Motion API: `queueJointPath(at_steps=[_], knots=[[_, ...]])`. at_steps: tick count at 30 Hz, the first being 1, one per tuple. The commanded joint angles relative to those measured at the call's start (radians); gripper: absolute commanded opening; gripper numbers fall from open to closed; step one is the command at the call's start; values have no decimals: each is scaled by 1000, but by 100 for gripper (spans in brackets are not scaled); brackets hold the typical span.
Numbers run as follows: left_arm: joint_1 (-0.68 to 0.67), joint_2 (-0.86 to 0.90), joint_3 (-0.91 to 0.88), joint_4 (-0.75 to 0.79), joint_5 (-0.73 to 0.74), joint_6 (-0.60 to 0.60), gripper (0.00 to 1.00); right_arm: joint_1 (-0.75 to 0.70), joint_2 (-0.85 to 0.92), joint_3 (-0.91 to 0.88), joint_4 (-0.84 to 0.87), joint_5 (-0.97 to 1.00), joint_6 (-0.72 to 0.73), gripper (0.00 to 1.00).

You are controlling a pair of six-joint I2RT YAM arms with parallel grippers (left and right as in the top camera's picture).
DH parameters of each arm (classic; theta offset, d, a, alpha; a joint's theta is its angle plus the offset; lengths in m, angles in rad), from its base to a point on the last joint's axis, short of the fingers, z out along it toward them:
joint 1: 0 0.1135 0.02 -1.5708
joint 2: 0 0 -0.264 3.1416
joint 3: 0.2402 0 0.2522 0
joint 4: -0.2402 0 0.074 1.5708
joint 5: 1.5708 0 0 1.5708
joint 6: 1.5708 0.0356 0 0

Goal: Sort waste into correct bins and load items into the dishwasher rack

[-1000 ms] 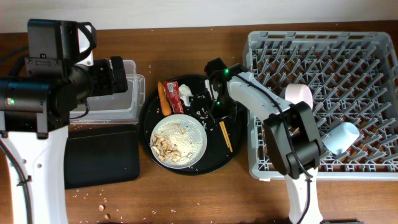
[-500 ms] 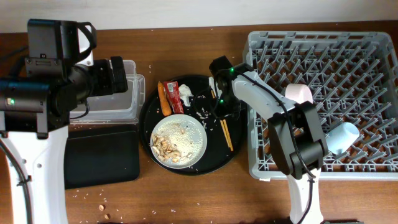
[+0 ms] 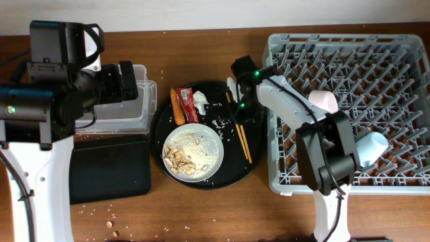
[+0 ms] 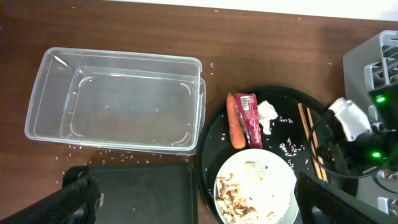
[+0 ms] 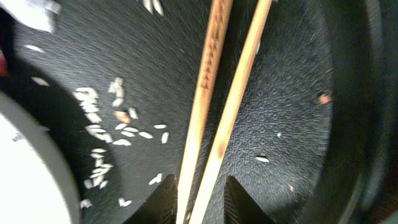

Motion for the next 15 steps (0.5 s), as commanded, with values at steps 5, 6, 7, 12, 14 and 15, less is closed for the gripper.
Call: queueJointPath(at_steps=[5,6,7,12,14,15], knots=[[2,-2,3,-1,-11,6,99,-2,38,-62,38,35,31,13],[2,-2,3,-1,-11,6,99,-2,38,-63,19,47,31,13],[2,-2,3,-1,-11,6,99,-2,38,-62,11,61,31,4],[2,-2,3,-1,-11,6,99,-2,-150,184,-218,62,35,4],[2,-2,3,-1,-11,6,99,-39,-260,265,-236,79,35,4],[2,-2,3,-1,-11,6,99,-74,-283,267,-240,111,35,4]])
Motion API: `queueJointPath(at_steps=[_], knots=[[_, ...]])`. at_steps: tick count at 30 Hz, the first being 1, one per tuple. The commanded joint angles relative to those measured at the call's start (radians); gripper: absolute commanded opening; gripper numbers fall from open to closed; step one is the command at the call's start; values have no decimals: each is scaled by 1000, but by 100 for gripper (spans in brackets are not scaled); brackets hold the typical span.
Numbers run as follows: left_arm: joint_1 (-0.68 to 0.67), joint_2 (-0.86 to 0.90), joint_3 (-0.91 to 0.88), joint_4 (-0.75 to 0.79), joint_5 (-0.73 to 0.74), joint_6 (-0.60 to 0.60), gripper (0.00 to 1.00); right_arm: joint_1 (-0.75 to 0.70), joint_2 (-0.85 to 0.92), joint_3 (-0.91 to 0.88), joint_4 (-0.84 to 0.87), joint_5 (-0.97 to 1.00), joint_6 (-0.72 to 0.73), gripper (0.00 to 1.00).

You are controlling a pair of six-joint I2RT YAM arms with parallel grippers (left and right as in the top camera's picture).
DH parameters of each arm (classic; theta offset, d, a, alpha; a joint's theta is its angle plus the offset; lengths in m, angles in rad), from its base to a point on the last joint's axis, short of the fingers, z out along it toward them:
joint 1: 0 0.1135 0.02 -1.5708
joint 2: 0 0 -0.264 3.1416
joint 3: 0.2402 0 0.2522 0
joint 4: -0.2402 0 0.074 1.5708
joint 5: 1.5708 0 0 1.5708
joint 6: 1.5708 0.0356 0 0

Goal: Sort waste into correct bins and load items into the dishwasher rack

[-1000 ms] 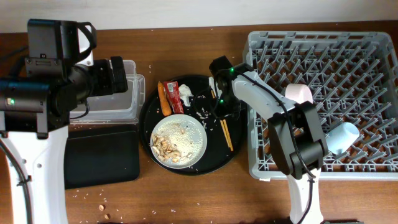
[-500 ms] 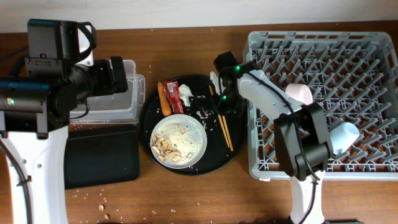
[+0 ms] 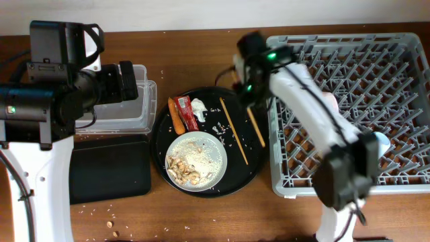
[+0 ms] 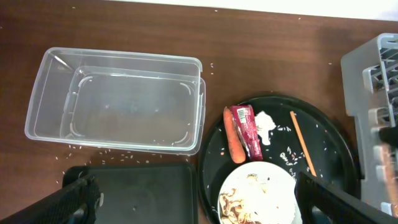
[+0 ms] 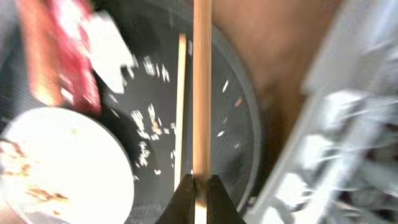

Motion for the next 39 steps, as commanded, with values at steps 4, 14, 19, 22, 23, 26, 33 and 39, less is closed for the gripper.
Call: queueJointPath(at_steps=[4,14,19,22,23,26,33,39], knots=[[2,-2,3,-1,-11,6,99,-215,32,-2,-36,81,-6,4],[2,-2,3,-1,-11,6,99,86,38,-135,31,26,-6,42],[2,-2,3,-1,-11,6,99,143,80,-438,285,106,-21,41],[2,-2,3,-1,-11,6,99,145,95,-507,312,100,-72,29],[2,-2,3,-1,-11,6,99,144,95,-507,322,102,-75,25],[2,-2,3,-1,-11,6,99,142,90,-484,300,103,-70,4],[2,-2,3,-1,-11,6,99,-56,-64,0,-7,102,43,4],[2,-2,3,-1,-11,6,99,-196,-35,-273,60,56,46,13]])
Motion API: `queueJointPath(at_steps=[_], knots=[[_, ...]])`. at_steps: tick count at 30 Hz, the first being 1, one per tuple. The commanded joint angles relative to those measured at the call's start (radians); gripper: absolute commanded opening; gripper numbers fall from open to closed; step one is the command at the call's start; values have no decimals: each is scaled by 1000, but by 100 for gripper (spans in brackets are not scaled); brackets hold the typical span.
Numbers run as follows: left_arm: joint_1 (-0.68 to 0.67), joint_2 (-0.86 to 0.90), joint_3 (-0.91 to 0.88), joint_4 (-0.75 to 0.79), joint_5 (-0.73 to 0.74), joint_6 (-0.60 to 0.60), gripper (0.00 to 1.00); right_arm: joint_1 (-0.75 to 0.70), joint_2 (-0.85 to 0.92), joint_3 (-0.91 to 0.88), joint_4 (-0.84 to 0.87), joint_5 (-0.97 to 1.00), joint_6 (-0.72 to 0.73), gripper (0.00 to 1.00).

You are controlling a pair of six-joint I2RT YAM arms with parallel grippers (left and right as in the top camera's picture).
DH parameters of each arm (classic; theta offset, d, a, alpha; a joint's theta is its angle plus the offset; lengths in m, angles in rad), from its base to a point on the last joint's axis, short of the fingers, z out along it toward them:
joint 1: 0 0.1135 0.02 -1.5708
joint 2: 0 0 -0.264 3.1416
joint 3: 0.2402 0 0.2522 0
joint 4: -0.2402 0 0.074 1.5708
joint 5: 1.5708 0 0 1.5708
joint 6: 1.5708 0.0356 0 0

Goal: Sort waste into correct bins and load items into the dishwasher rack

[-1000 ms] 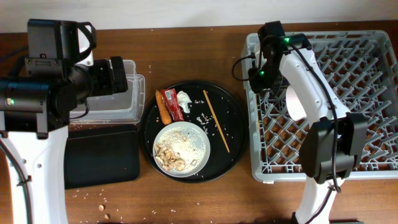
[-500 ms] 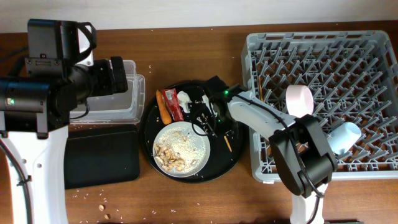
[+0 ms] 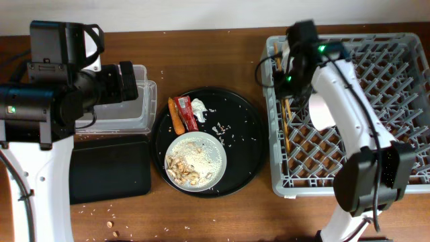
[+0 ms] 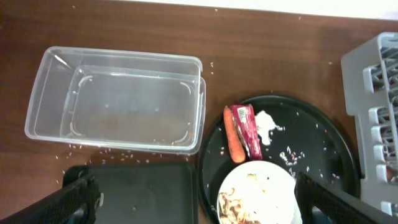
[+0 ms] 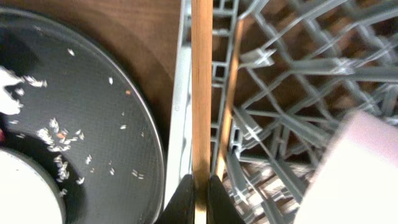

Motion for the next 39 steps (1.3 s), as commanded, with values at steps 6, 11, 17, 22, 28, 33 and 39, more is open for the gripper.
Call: queueJointPath(at_steps=[6,11,17,22,28,33,39], knots=[[2,-2,3,1,-11,6,99,35,-311,-25,24,-157,1,41],[2,-2,3,1,-11,6,99,89,-626,-25,-75,-190,5,98],[2,-2,3,1,-11,6,99,58,-952,-39,-315,-10,-26,98],[2,-2,3,1,-11,6,99,58,-1393,-667,239,92,-26,98],[2,-2,3,1,-11,6,99,-40,-1849,-1495,776,3,-21,98],[2,-2,3,1,-11,6,99,-71,-1918,-1747,1084,-28,-22,98],[2,-2,3,1,-11,6,99,-71,-1916,-1747,1074,-28,-22,98]])
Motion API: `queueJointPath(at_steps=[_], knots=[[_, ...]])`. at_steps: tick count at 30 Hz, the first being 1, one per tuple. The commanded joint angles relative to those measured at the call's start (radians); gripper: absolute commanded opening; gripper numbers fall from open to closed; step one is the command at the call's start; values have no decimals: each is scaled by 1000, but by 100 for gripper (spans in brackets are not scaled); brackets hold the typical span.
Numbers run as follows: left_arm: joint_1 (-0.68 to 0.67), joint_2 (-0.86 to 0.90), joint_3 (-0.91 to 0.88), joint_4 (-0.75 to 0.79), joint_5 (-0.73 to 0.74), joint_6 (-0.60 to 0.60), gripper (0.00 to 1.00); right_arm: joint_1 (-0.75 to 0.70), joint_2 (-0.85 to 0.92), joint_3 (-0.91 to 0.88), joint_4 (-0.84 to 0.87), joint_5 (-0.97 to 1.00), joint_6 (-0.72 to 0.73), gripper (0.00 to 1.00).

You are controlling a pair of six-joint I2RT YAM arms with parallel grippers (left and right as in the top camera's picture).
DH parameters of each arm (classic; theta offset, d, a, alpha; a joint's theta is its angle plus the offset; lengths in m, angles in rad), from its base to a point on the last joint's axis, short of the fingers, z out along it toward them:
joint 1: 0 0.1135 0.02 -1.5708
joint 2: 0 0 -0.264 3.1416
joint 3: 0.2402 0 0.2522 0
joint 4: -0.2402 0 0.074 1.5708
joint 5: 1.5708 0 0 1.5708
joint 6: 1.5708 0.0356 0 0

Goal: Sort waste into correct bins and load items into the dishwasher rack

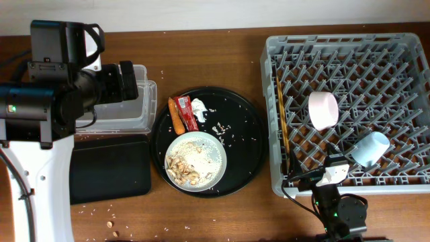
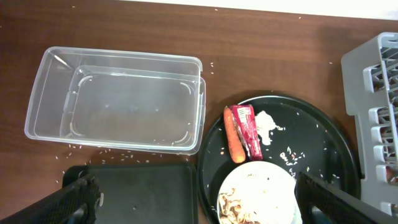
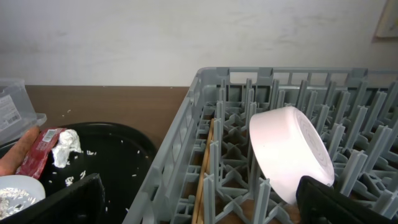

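The two wooden chopsticks [image 1: 283, 126] lie in the left column of the grey dishwasher rack [image 1: 403, 176]; the right wrist view shows the chopsticks [image 3: 203, 177] beside a pink bowl [image 3: 288, 152]. A light blue cup [image 1: 370, 148] also sits in the rack. On the round black tray [image 1: 248, 144] are a carrot [image 1: 177, 119], a red wrapper [image 1: 184, 111], a crumpled white tissue [image 1: 200, 105] and a white plate of food scraps [image 1: 195, 158]. My right gripper [image 3: 199, 213] stands open at the rack's near edge. My left gripper [image 2: 205, 208] is open, high above the tray and bins.
A clear plastic bin [image 1: 124, 107] stands left of the tray, with a flat black bin [image 1: 111, 171] in front of it. Rice grains are scattered on the tray and the table. The rack fills the right side.
My right gripper was shut on a chopstick over the rack's left edge. Now it is open and back at the table's front edge, and both chopsticks lie in the rack.
My right gripper was down over the two chopsticks on the black tray. Then it held one above the tray's right side. Later no chopsticks were on the tray: one lay in the rack, one in my gripper. Now both lie there. The left arm stayed still.
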Motion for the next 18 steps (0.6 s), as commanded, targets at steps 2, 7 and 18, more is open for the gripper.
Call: queueJointPath(at_steps=[2,7,18], knots=[[2,-4,3,0,-11,6,99,-8,-9,-9,1,-9,5,98],[-43,25,-91,96,346,6,99,-8,-9,-9,1,-9,5,98],[-375,703,-346,562,-88,-74,55,-8,-9,-9,1,-9,5,98]])
